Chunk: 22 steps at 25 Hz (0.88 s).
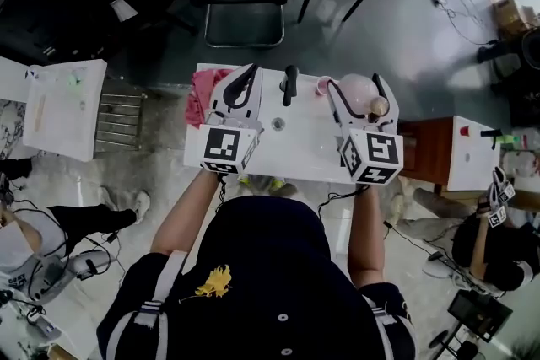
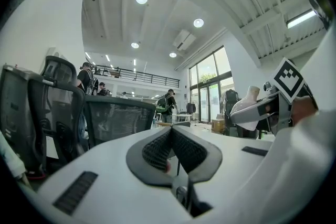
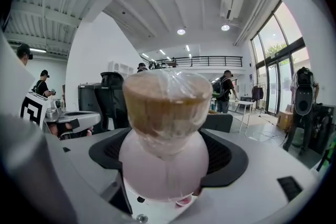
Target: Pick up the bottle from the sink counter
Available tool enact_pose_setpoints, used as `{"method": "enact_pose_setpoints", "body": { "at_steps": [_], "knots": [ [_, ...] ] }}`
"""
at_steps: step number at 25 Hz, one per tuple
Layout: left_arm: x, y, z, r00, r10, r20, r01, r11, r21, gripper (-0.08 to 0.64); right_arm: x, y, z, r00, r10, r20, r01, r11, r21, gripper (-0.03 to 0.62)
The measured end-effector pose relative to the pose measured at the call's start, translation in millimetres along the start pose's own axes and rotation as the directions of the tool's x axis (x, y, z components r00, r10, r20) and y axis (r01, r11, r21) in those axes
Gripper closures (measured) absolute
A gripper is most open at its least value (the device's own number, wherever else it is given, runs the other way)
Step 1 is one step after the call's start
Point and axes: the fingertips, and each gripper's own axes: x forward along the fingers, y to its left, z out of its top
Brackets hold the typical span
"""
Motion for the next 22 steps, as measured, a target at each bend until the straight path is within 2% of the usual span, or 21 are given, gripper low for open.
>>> {"method": "enact_pose_setpoints", "body": {
  "at_steps": [22],
  "knots": [
    [-6, -5, 11, 1.000, 0.006, 0.011, -0.006, 1.000, 0.005, 0.541, -13, -8, 7, 0.999, -0.022, 0.045, 0.020, 0.999, 0.036, 0.163]
  ]
}}
